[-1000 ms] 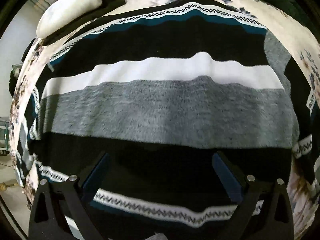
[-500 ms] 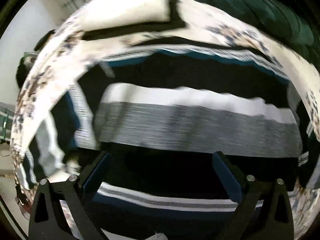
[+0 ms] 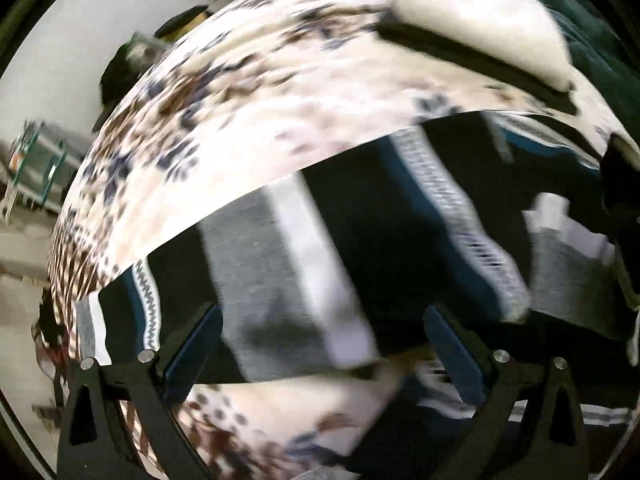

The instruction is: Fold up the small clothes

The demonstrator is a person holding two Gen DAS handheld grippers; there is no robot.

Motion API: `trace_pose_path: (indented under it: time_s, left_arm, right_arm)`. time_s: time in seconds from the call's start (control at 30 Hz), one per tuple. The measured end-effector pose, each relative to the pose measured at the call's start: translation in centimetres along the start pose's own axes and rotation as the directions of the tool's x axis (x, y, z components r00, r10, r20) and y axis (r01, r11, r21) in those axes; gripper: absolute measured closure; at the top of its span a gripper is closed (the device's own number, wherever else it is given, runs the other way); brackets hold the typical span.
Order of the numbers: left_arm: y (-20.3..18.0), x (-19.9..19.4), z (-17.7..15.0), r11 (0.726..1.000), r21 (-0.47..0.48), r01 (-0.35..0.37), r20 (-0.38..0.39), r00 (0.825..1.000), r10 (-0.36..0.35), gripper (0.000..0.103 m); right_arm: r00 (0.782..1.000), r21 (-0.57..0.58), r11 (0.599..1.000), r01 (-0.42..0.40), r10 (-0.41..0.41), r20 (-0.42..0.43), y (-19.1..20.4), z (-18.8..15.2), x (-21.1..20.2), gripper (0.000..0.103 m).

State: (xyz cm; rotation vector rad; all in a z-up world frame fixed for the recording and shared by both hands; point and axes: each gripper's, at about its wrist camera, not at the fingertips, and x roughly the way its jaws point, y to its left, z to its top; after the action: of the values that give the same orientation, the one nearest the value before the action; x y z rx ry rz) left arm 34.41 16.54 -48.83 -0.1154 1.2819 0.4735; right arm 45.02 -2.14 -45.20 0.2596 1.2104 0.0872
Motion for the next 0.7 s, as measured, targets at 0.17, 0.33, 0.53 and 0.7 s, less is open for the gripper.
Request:
trace_pose_path:
  time_s: [0.17, 0.33, 0.53, 0.7]
  left_arm:
    - [2.8, 1.2, -0.5, 0.999, -0.04, -0.005, -0.017, 1.0, 0.004, 0.0]
    - [6.0, 0.6, -1.8, 0.995, -0.101, 0.017, -0.028, 0.999, -0.02, 0.0]
    - [13.9, 0.8, -6.1, 0.939, -0.344, 0.023, -0.141, 0.987, -0.076, 0.0]
    - [21.0, 3.6, -10.4, 0.754, -0.655, 0.051, -0.17, 0.962, -0.212, 0.0]
  right_arm:
    - [0.996, -0.051, 0.998, 0.046, -0.05, -0.078, 3.0, -1.6, 5.3, 0.091]
    - [0.989, 0.037, 0.996, -0.082, 0.086, -0.121, 1.2, -1.5, 3.6, 0.028]
    - [0.993, 0.011, 0.995, 0.104, -0.103, -0.063, -3.1, -3.6, -2.1, 0.003]
    - [0.978, -0.031, 0.982, 0.185, -0.187, -0.093, -5.1, -5.8, -3.1, 0.001]
